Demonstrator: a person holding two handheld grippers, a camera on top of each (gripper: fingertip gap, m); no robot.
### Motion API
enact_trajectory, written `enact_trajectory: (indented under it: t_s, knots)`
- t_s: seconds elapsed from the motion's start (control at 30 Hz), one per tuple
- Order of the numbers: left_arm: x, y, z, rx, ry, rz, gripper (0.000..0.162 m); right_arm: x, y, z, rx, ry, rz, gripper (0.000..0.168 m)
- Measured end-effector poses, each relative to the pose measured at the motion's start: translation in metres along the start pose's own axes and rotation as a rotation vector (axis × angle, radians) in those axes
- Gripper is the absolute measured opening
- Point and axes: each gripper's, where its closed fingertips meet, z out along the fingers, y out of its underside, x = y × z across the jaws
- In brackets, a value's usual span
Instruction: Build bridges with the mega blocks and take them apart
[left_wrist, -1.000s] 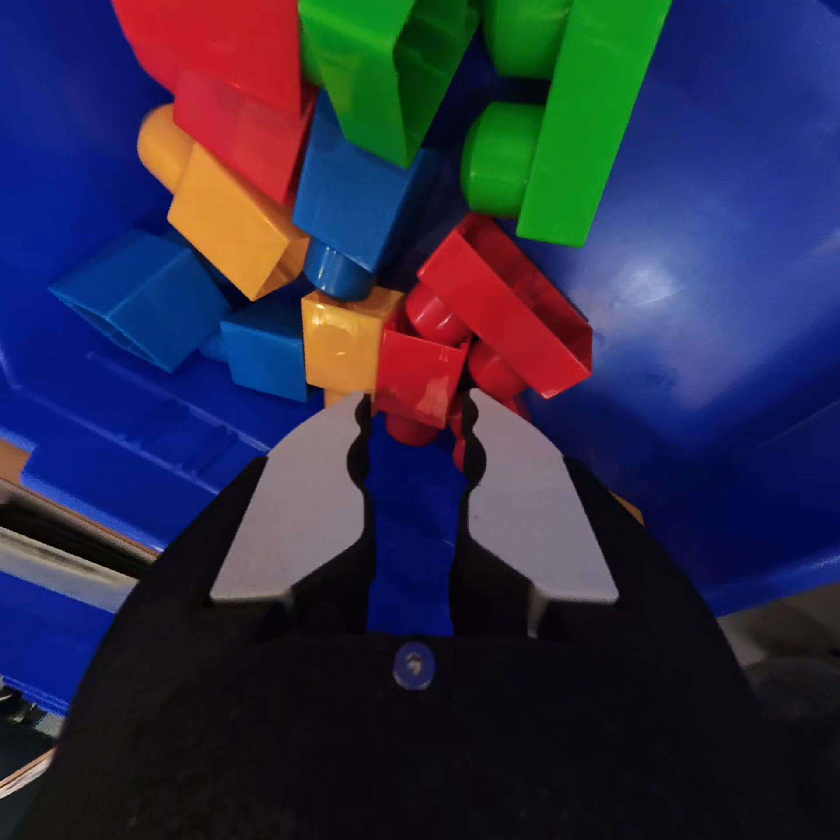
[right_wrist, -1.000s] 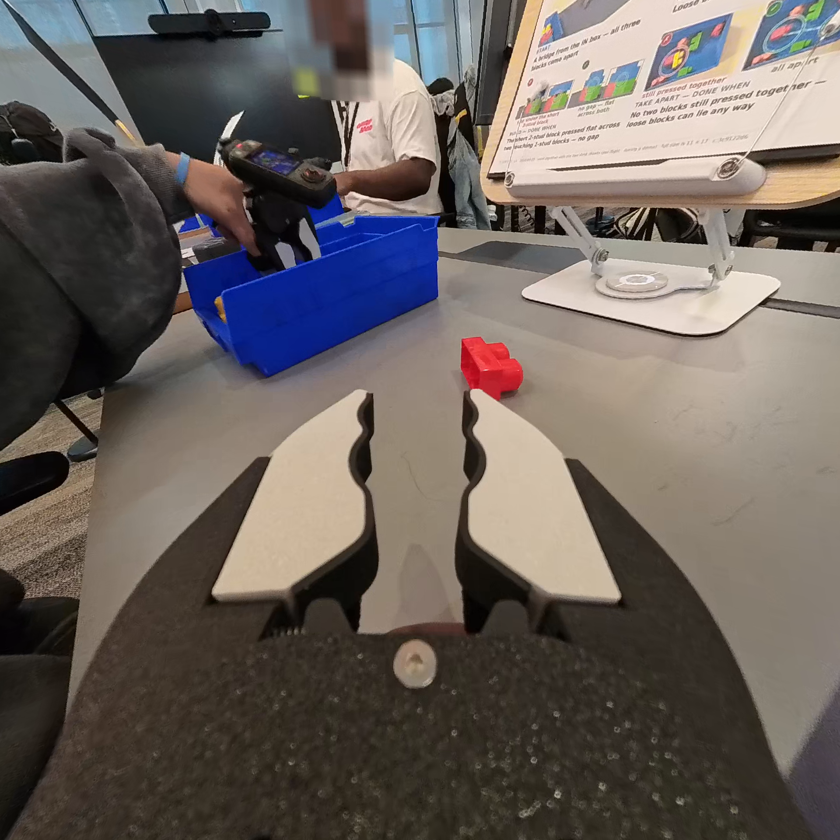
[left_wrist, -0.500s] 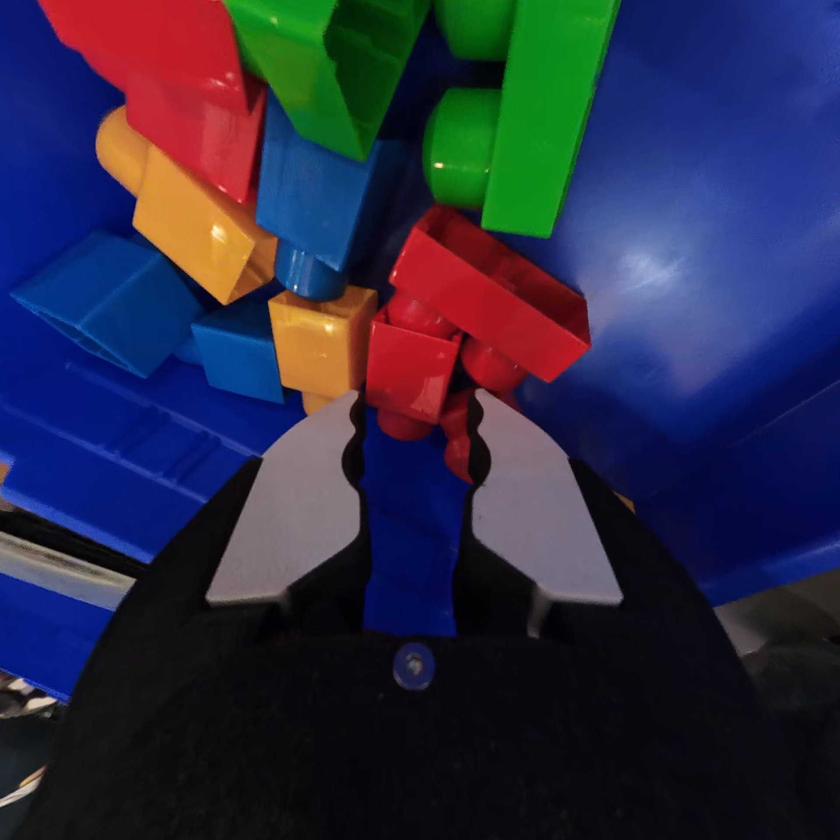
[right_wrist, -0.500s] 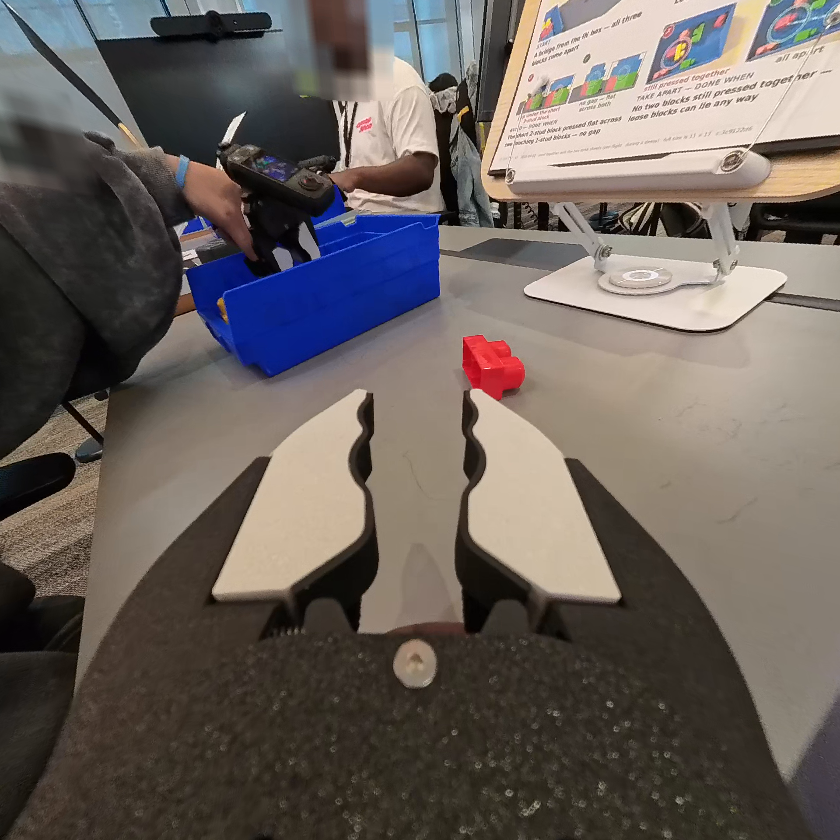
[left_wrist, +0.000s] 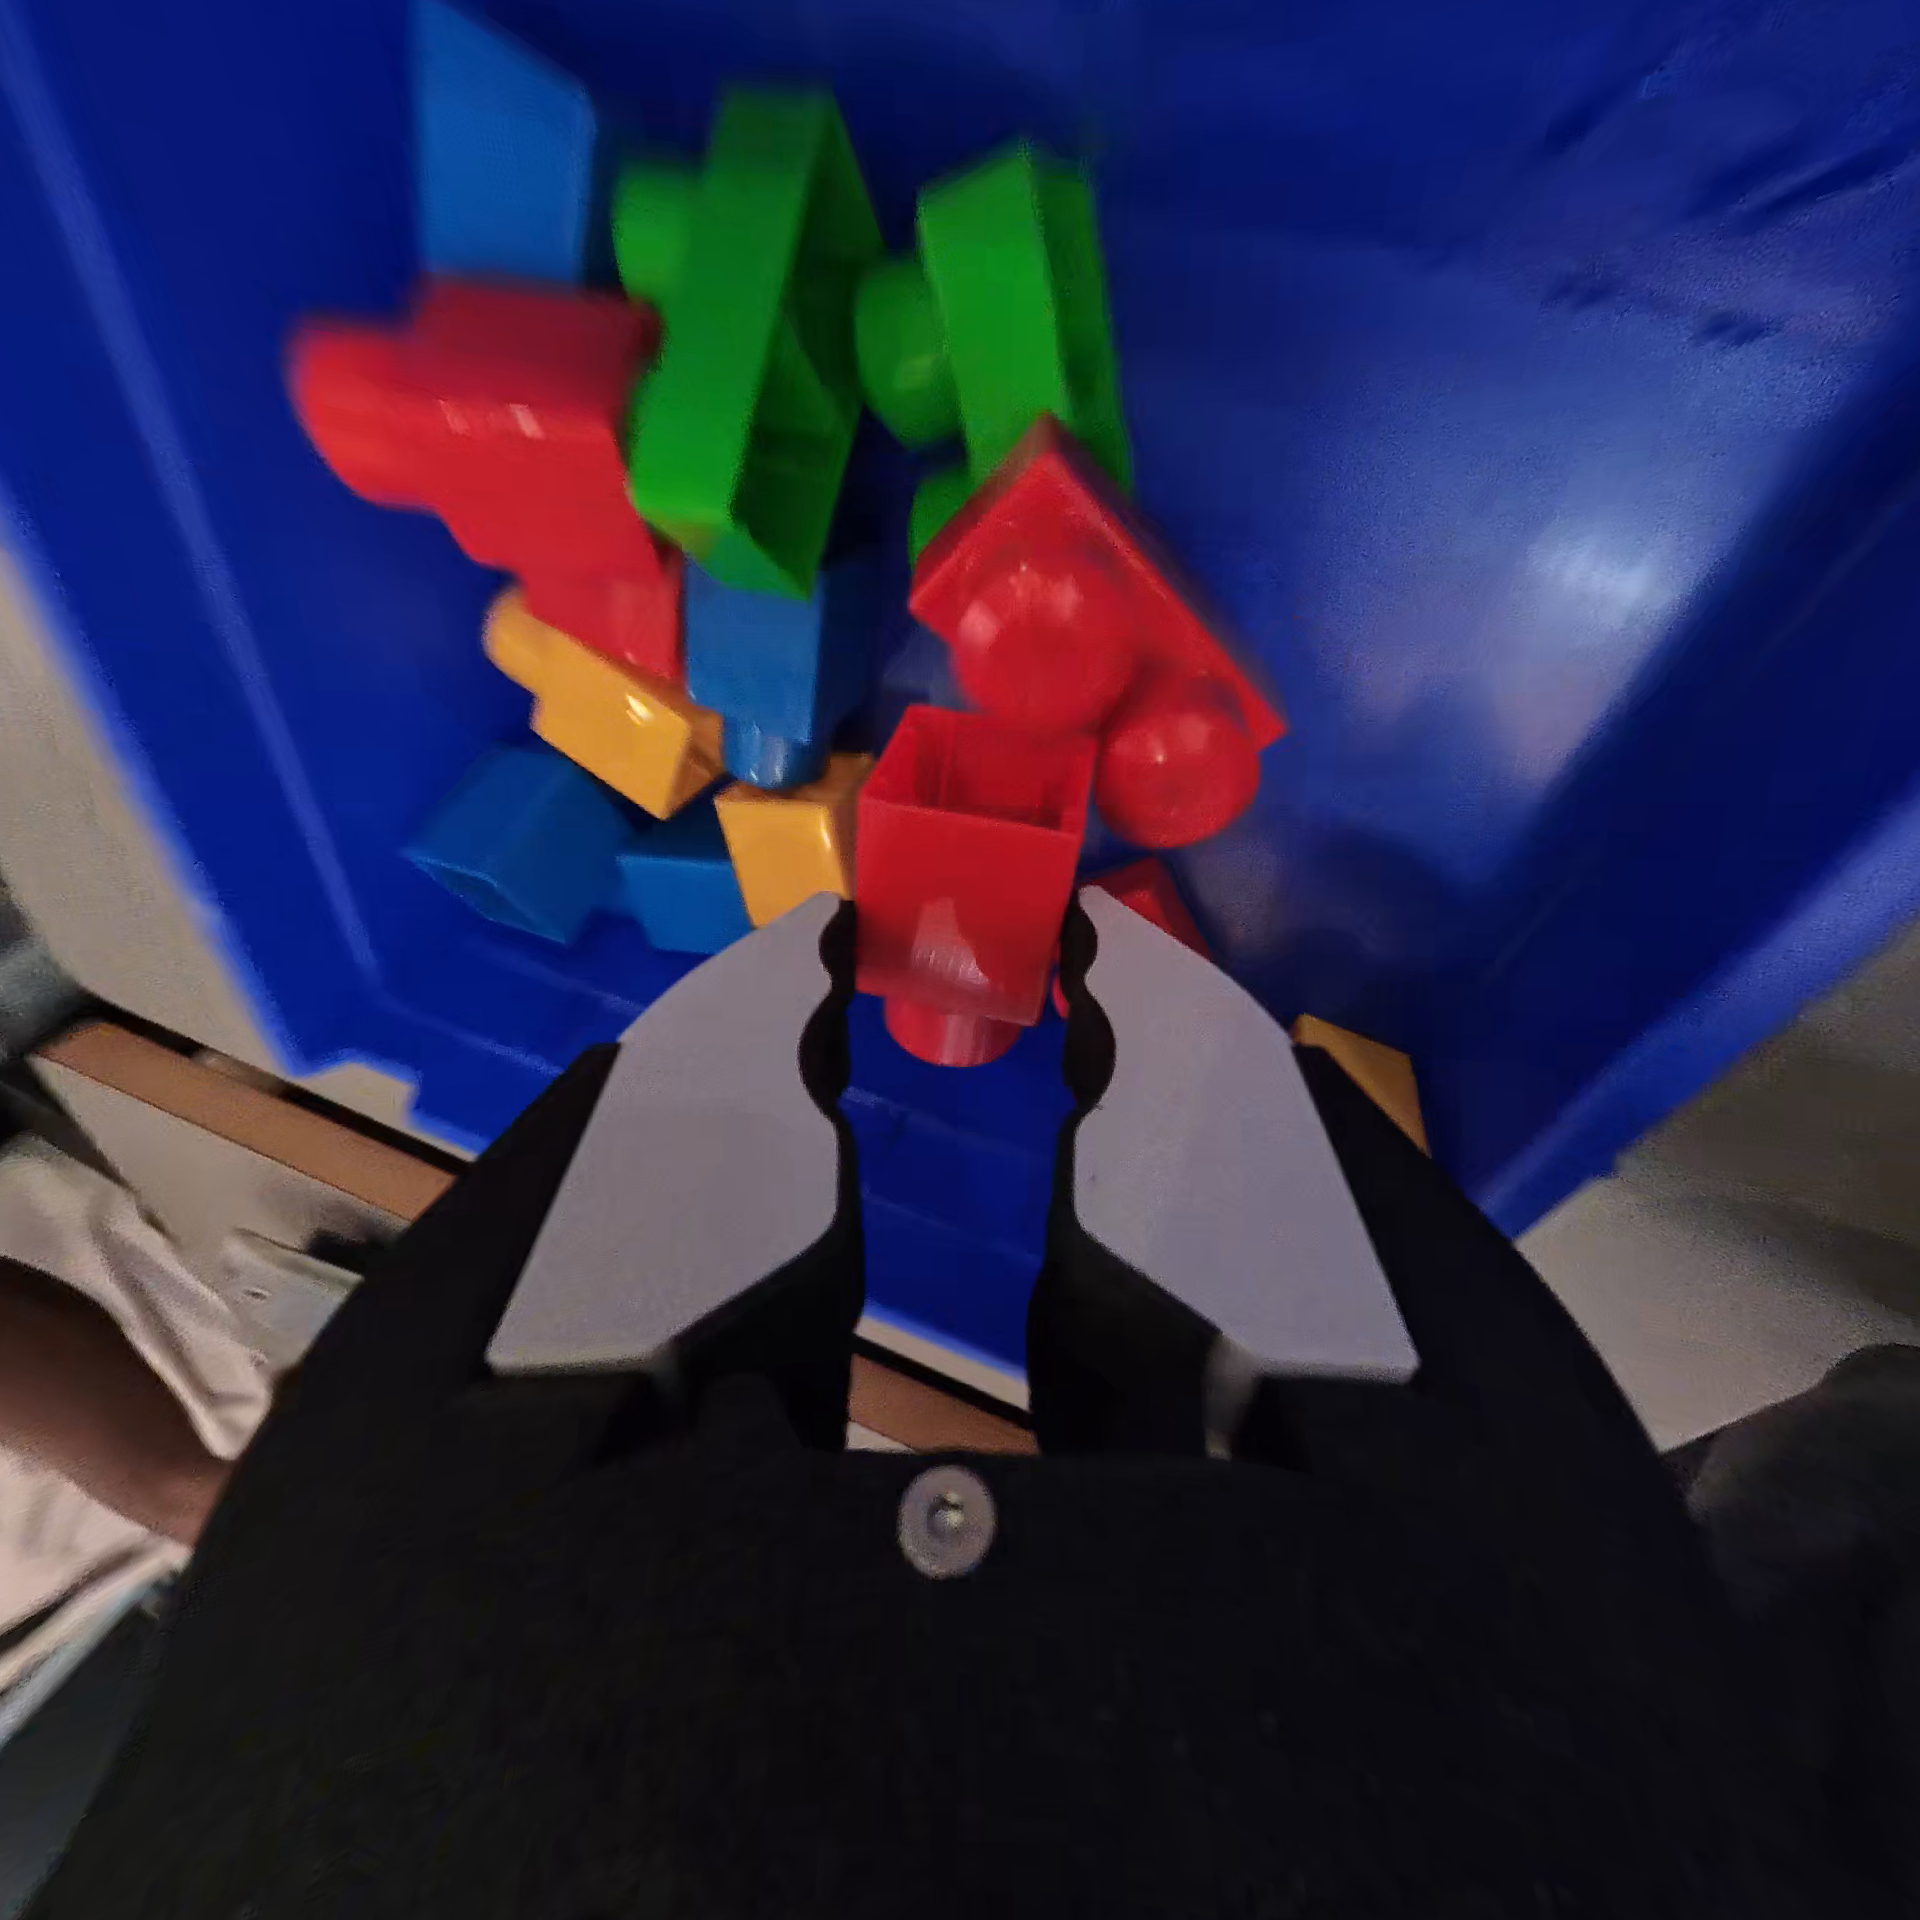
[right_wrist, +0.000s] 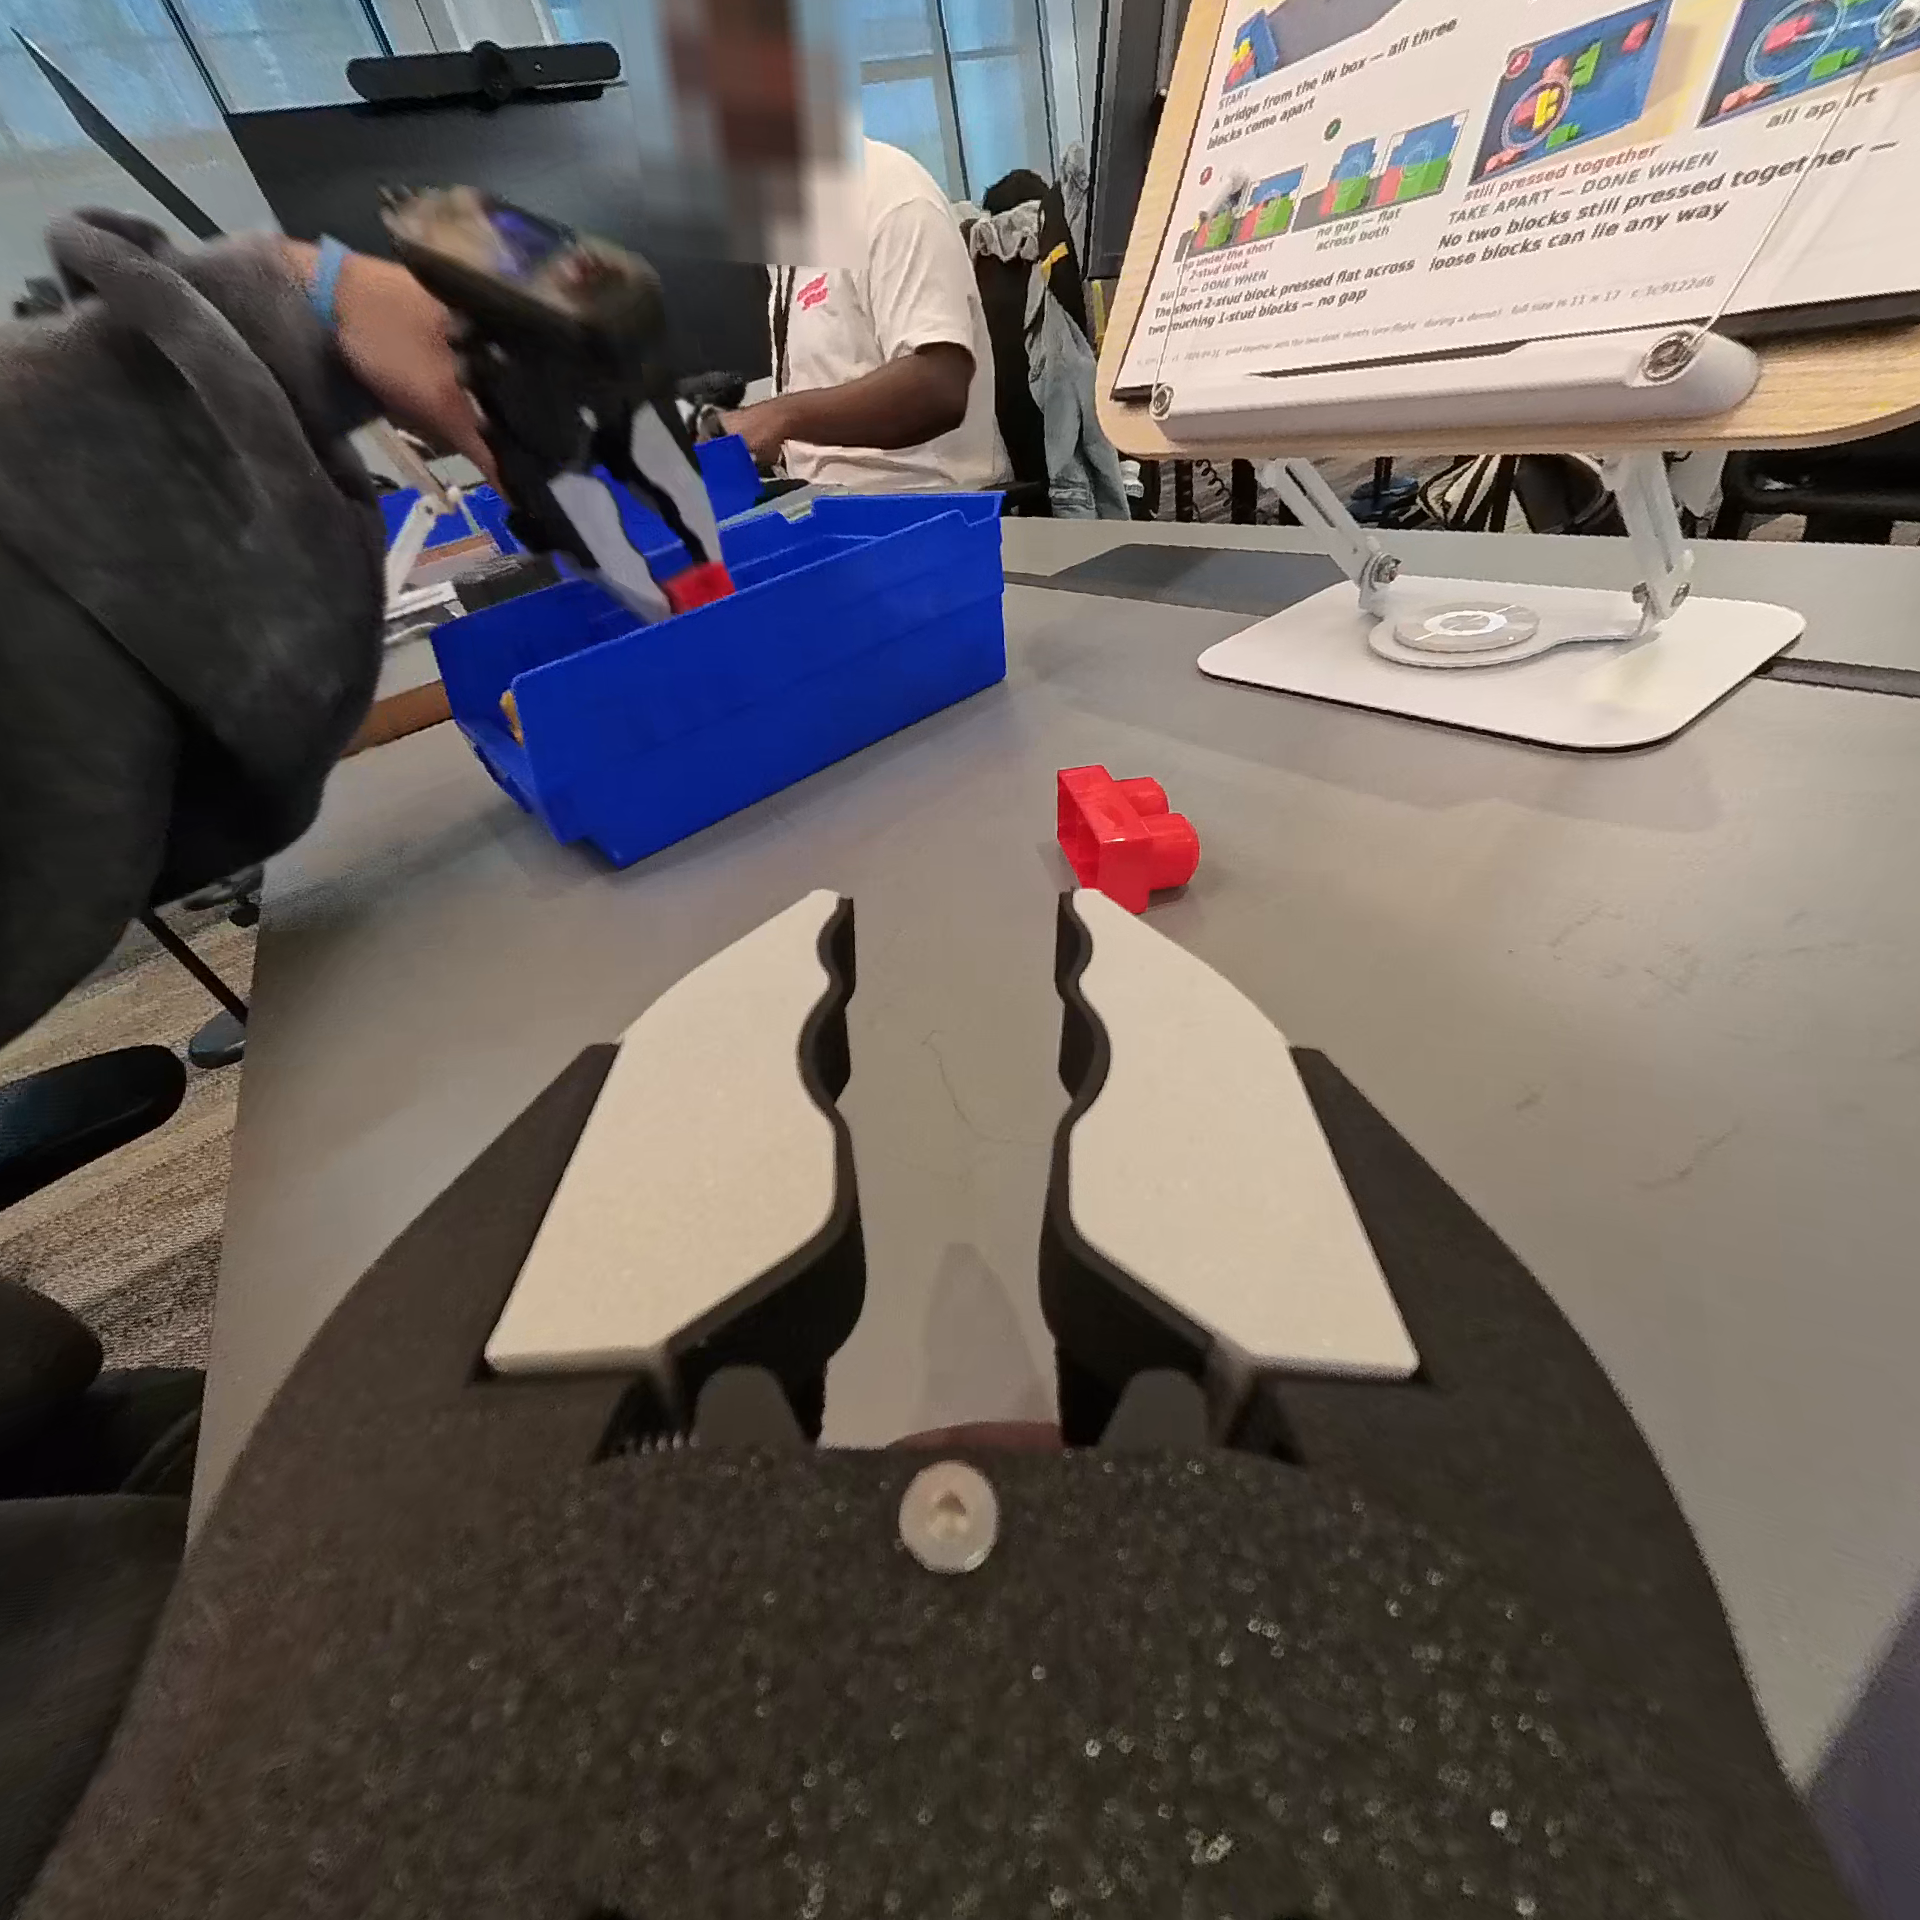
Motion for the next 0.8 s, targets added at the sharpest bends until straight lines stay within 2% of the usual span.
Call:
enact_trajectory:
  t_s: [0.13,0.27,0.4,0.57,0.67,0.8]
  knots:
    - [0.014,-0.064,-0.062,0.194,-0.074,0.177,0.037,0.0,0.0,0.0,-0.004,0.0,0.001,0.037]
    - [0.044,-0.126,-0.081,0.269,-0.12,0.441,0.037,0.0,0.0,0.0,0.001,0.001,0.001,0.036]
    - [0.091,-0.189,-0.063,0.348,-0.142,0.793,0.037,0.0,0.0,0.0,0.002,0.002,-0.002,0.036]
    - [0.132,-0.21,-0.021,0.238,-0.132,1.231,0.037,0.0,0.0,0.0,0.0,0.002,-0.005,0.036]
    - [0.138,-0.221,-0.011,0.221,-0.122,1.38,0.037,0.0,0.0,0.0,0.001,0.002,-0.003,0.036]
    - [0.141,-0.232,-0.002,0.2,-0.076,1.459,0.038,0.0,-0.001,-0.001,0.005,0.003,-0.001,0.036]
